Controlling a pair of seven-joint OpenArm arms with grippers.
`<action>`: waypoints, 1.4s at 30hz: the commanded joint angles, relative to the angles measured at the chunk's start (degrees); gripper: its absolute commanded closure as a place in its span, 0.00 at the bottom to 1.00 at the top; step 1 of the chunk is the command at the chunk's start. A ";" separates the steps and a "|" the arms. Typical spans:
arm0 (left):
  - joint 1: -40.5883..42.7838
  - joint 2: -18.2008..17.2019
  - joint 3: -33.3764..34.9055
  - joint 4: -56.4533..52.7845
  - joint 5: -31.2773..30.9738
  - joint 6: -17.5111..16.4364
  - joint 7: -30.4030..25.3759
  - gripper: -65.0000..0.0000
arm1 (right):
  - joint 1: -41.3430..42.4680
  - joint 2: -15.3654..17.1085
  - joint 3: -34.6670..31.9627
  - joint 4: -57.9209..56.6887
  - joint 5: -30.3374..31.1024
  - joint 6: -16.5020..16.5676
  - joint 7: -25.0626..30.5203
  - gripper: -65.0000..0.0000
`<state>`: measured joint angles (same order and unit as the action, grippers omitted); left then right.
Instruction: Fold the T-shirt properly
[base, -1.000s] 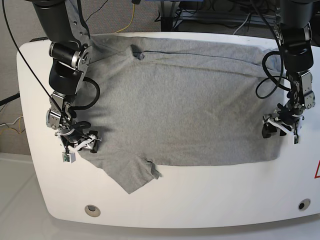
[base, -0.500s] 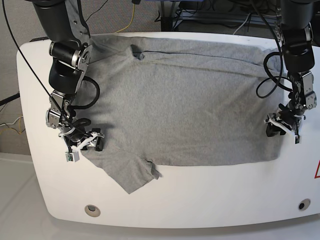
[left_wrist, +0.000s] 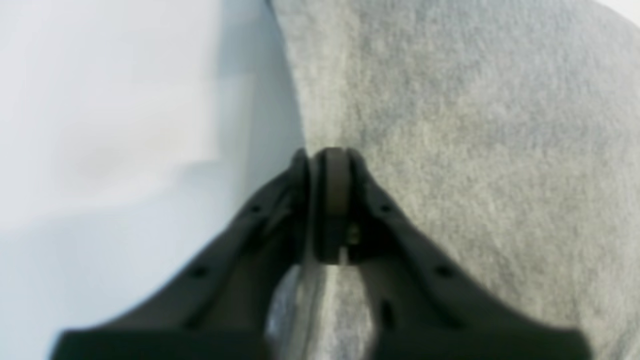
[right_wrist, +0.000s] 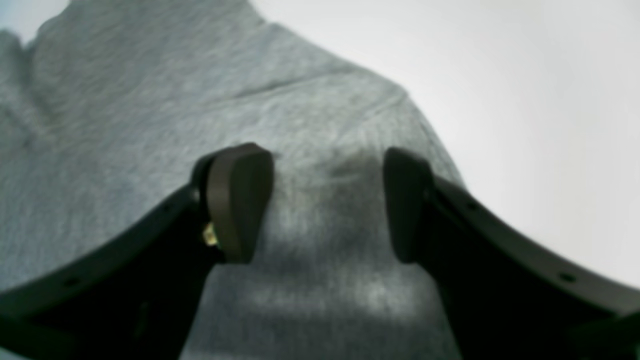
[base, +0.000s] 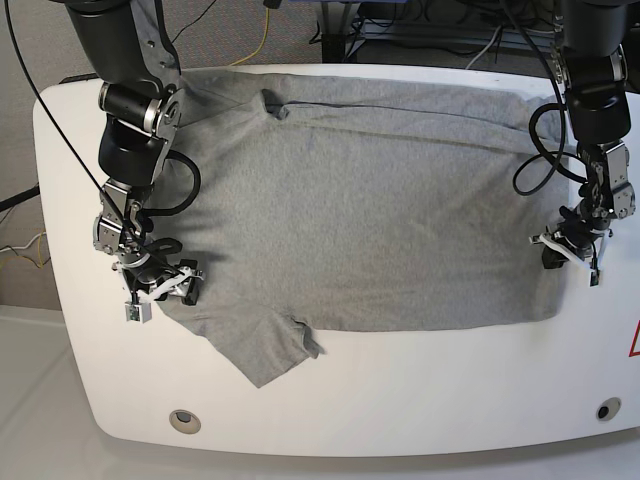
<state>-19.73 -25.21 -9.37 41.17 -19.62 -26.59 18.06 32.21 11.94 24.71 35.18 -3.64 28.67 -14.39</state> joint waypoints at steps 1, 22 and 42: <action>-1.11 -1.22 0.15 0.92 -0.42 0.57 0.28 1.00 | 1.40 0.79 -0.08 0.87 0.15 1.01 -0.19 0.43; -4.31 -0.88 3.23 -0.98 -1.22 2.08 -3.81 0.52 | -0.17 -0.24 0.27 -0.10 -0.17 3.11 -4.81 0.42; -3.79 -1.06 3.19 -0.34 -1.01 0.69 -2.63 0.64 | -0.48 -2.10 0.34 0.73 -0.02 5.52 -4.24 0.49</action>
<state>-22.15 -25.02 -6.28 39.94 -20.12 -25.34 16.40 31.22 9.50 25.17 35.68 -2.74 33.78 -16.64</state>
